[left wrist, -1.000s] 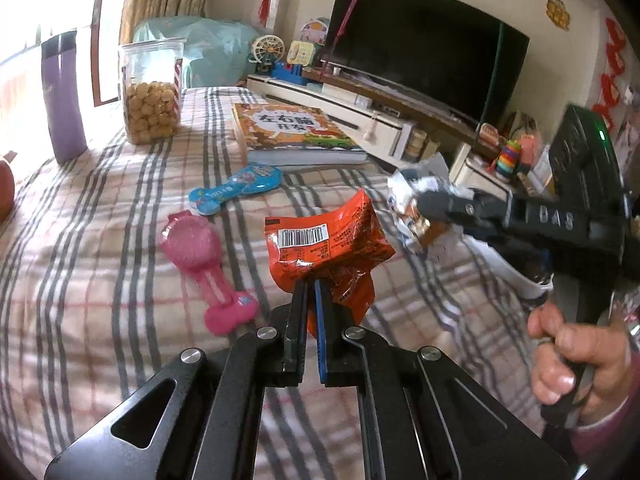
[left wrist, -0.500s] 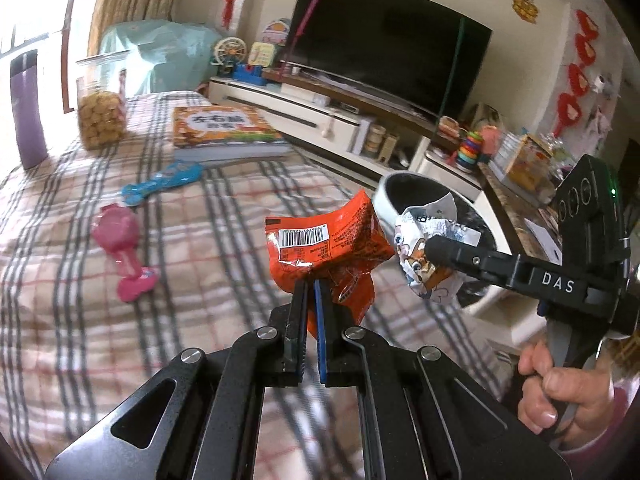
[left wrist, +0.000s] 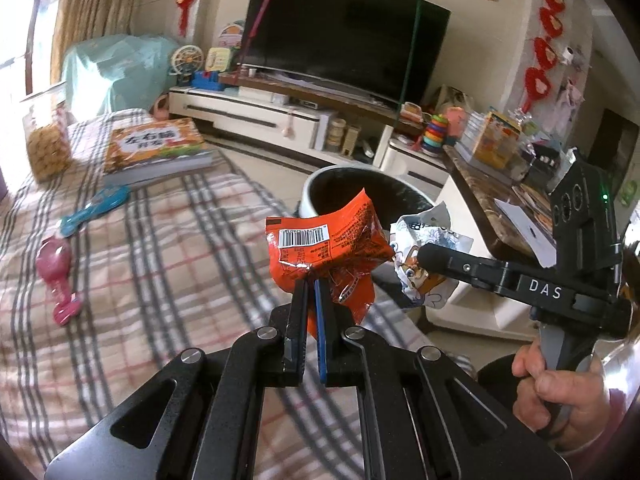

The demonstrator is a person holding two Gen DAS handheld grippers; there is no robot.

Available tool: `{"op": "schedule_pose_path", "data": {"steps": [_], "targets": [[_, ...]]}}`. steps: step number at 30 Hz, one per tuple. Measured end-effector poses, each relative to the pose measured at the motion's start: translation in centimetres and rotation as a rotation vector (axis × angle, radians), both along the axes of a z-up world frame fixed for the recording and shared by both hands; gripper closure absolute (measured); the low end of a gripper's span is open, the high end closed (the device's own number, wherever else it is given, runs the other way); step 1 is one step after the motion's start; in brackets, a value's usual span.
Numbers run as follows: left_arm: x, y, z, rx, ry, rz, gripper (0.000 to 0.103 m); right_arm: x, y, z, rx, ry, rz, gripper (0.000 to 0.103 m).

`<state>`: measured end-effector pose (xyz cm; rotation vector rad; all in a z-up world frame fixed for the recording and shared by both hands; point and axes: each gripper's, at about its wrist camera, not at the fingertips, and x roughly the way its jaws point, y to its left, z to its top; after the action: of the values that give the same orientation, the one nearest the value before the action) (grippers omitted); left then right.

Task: Collect trash
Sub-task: 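Carry the orange snack bag and foil wrapper over the bin, then open both tools over the bin to drop the snack bag and wrapper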

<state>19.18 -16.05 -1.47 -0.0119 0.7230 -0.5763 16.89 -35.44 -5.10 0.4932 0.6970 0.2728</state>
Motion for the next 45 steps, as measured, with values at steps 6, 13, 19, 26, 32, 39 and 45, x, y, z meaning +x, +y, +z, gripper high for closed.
{"op": "schedule_pose_path", "data": {"steps": [6, 13, 19, 26, 32, 39, 45], "targets": [[0.3, -2.5, 0.3, 0.007, -0.006, -0.033, 0.100, -0.5, -2.4, 0.2, -0.003, -0.008, -0.046, 0.077], [1.2, -4.8, 0.3, 0.016, -0.010, -0.056, 0.100, -0.6, -4.5, 0.3, -0.006, -0.010, -0.088, 0.077], [2.2, -6.3, 0.3, 0.028, -0.015, -0.060, 0.100, -0.2, -5.8, 0.3, -0.009, -0.010, -0.113, 0.077], [3.2, -7.4, 0.5, 0.032, -0.021, -0.060, 0.100, 0.8, -6.7, 0.3, -0.014, -0.007, -0.121, 0.077], [4.1, -8.6, 0.5, 0.048, -0.022, -0.070, 0.102, 1.6, -6.9, 0.3, -0.017, 0.003, -0.120, 0.076], [5.2, -9.2, 0.2, 0.062, -0.017, -0.070, 0.102, 2.8, -7.1, 0.1, -0.030, 0.015, -0.114, 0.076], [5.3, -8.7, -0.3, 0.053, 0.001, -0.066, 0.102, 3.7, -6.9, -0.3, -0.044, 0.034, -0.106, 0.068]]}}
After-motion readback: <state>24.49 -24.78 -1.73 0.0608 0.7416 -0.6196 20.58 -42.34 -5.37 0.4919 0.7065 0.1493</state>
